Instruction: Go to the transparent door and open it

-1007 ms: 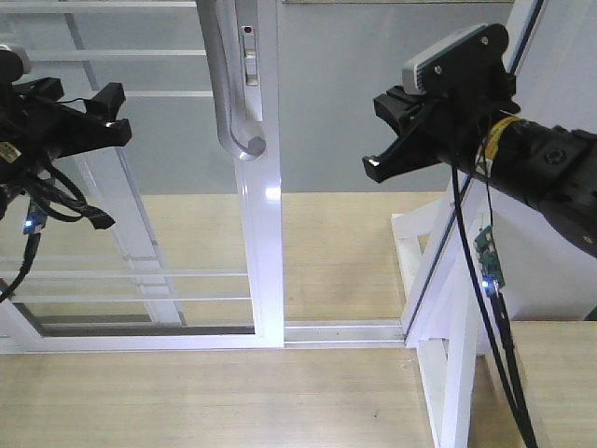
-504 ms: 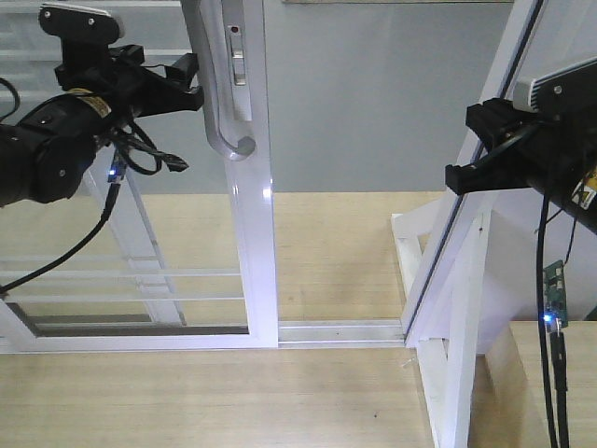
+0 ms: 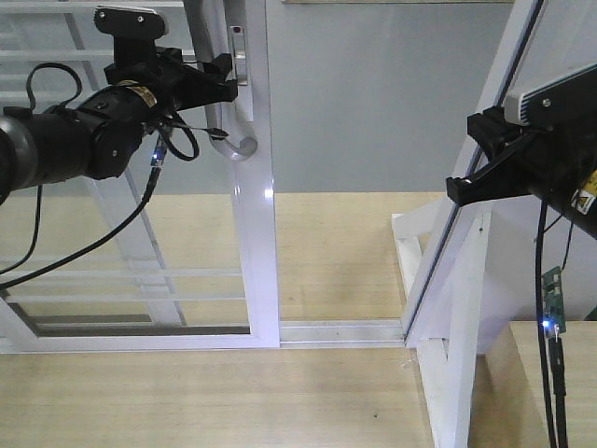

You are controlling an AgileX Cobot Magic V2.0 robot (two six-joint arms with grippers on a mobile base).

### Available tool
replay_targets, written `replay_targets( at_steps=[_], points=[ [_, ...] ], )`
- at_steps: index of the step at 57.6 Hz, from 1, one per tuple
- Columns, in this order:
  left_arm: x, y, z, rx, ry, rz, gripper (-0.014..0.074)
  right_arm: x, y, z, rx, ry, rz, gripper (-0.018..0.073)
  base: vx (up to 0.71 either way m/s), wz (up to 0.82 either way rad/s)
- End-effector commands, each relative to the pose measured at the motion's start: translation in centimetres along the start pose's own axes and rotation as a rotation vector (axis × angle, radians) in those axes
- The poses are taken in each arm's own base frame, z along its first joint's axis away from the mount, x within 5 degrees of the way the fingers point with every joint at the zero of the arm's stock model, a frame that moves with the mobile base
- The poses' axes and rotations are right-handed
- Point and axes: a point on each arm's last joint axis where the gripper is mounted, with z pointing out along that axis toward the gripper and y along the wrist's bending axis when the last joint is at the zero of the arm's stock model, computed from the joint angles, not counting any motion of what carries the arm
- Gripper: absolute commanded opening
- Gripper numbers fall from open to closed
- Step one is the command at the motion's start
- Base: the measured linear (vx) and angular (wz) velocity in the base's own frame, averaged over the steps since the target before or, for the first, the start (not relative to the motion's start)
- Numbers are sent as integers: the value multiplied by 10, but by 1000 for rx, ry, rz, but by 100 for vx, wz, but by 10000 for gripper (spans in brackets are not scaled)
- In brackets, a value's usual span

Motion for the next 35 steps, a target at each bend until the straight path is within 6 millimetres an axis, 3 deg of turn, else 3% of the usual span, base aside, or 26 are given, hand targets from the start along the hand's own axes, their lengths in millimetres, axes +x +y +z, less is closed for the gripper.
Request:
replay_targets(
  at_steps=[1, 16, 22, 28, 35],
  points=[
    [-41, -6, -6, 16, -168, -25, 575, -21, -4, -5, 12, -126, -7, -6, 0, 0],
    [-48, -6, 12, 9, -178, -45, 574, -21, -4, -5, 13, -124, -7, -6, 0, 0],
    [-50, -6, 14, 7, -153, -43, 531, -21, -4, -5, 13, -124, -7, -6, 0, 0],
    [-51, -6, 14, 5, -135, -43, 370, -21, -4, -5, 13, -124, -7, -6, 0, 0],
    [-50, -6, 12, 2, -104, -43, 60, -21, -4, -5, 13, -124, -7, -6, 0, 0]
  ],
)
